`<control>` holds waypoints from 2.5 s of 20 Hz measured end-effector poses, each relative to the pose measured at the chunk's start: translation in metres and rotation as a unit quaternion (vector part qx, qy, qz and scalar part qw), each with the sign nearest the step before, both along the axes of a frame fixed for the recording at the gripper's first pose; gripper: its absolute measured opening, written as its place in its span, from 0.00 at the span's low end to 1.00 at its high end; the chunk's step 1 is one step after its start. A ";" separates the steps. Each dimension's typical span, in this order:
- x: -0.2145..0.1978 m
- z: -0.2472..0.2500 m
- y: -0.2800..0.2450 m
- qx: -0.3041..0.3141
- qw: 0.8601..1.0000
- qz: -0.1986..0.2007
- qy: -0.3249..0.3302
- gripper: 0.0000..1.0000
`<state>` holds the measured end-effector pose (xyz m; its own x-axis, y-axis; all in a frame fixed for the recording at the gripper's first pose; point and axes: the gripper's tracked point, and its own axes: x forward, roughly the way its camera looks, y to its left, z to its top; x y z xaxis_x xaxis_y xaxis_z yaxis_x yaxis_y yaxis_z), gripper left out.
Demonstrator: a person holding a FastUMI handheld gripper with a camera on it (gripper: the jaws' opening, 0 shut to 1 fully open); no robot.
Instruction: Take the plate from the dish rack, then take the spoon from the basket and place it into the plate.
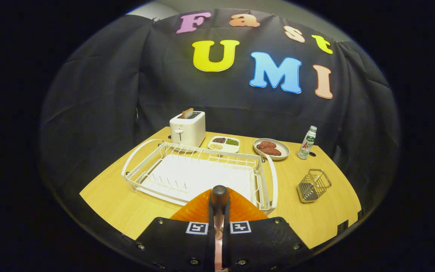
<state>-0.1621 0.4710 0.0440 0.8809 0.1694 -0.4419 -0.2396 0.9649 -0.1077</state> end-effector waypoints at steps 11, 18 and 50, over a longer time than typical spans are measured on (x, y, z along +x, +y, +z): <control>-0.022 -0.019 0.030 0.028 0.999 0.015 -0.005 0.17; -0.016 -0.006 0.015 0.010 1.000 0.007 -0.016 0.43; 0.085 0.209 -0.185 0.046 0.965 -0.138 -0.219 0.73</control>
<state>-0.0775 0.2864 0.2528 0.9970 -0.0772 -0.0110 0.0766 0.9958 -0.0509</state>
